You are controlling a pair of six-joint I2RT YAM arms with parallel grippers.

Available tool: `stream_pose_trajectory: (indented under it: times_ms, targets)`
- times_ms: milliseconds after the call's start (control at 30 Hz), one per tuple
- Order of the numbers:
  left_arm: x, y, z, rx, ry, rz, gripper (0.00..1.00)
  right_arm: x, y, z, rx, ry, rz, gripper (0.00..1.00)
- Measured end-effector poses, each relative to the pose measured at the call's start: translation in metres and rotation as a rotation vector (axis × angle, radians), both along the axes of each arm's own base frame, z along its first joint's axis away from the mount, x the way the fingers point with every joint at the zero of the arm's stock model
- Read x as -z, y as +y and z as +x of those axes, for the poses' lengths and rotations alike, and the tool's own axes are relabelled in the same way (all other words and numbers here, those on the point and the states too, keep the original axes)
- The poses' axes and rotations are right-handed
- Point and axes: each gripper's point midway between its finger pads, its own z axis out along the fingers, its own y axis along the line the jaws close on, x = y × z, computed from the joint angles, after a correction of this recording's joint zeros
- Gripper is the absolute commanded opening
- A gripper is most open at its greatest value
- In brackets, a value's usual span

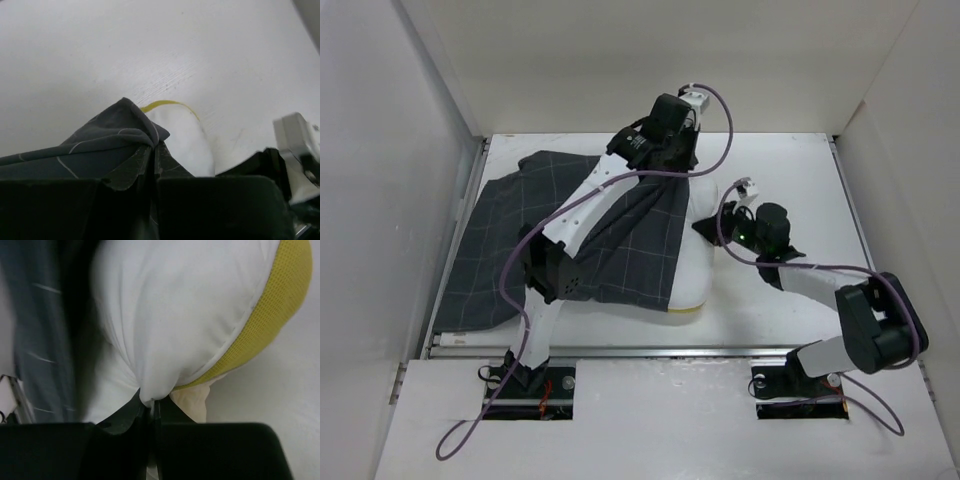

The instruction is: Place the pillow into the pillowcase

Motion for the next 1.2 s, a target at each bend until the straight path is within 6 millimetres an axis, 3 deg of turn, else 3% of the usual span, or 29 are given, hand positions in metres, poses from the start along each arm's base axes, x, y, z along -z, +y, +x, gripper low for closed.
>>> stream_pose_trajectory:
  times_ms: [133, 233, 400, 533, 633, 767, 800, 833, 867, 933, 967, 1000, 1133, 1200]
  targets:
    - [-0.012, -0.024, -0.005, 0.033, -0.039, -0.025, 0.0, -0.068, 0.01, -0.007, -0.078, -0.245, 0.086, 0.0]
    - [-0.022, -0.041, -0.017, 0.063, -0.066, -0.047, 0.0, -0.093, 0.016, -0.013, -0.126, -0.345, 0.118, 0.0]
    - [-0.042, -0.069, -0.041, 0.145, -0.084, -0.11, 0.0, -0.083, 0.032, -0.005, -0.161, -0.324, 0.205, 0.0]
    - [-0.044, -0.09, -0.065, 0.192, -0.1, -0.106, 0.0, -0.053, 0.041, 0.009, -0.145, -0.224, 0.271, 0.0]
    - [-0.041, -0.105, -0.095, 0.243, -0.088, -0.092, 0.0, -0.034, 0.039, 0.025, -0.072, -0.151, 0.3, 0.0]
    - [-0.032, -0.112, -0.114, 0.265, -0.073, -0.074, 0.0, -0.04, 0.031, 0.034, -0.006, -0.143, 0.351, 0.04]
    - [-0.031, -0.112, -0.113, 0.258, -0.072, -0.075, 0.04, -0.04, 0.03, 0.035, 0.0, -0.136, 0.362, 0.09]
    - [-0.031, -0.112, -0.113, 0.252, -0.07, -0.078, 0.17, -0.039, 0.029, 0.034, 0.006, -0.129, 0.368, 0.14]
    - [-0.031, -0.112, -0.113, 0.248, -0.062, -0.084, 0.39, -0.037, 0.029, 0.033, 0.013, -0.116, 0.373, 0.29]
    - [-0.03, -0.114, -0.116, 0.255, -0.042, -0.097, 1.0, -0.032, 0.025, 0.03, 0.031, -0.092, 0.383, 0.53]
    - [-0.03, -0.114, -0.118, 0.254, -0.025, -0.108, 1.0, -0.03, 0.021, 0.027, 0.046, -0.079, 0.388, 0.68]
    - [-0.031, -0.115, -0.119, 0.248, -0.007, -0.121, 1.0, -0.031, 0.017, 0.024, 0.06, -0.068, 0.395, 0.73]
    - [-0.034, -0.106, -0.12, 0.202, 0.017, -0.144, 1.0, -0.032, -0.004, 0.015, 0.157, 0.004, 0.343, 0.75]
    - [-0.027, -0.08, -0.126, 0.14, 0.027, -0.106, 1.0, -0.034, -0.019, 0.009, 0.229, 0.043, 0.283, 0.79]
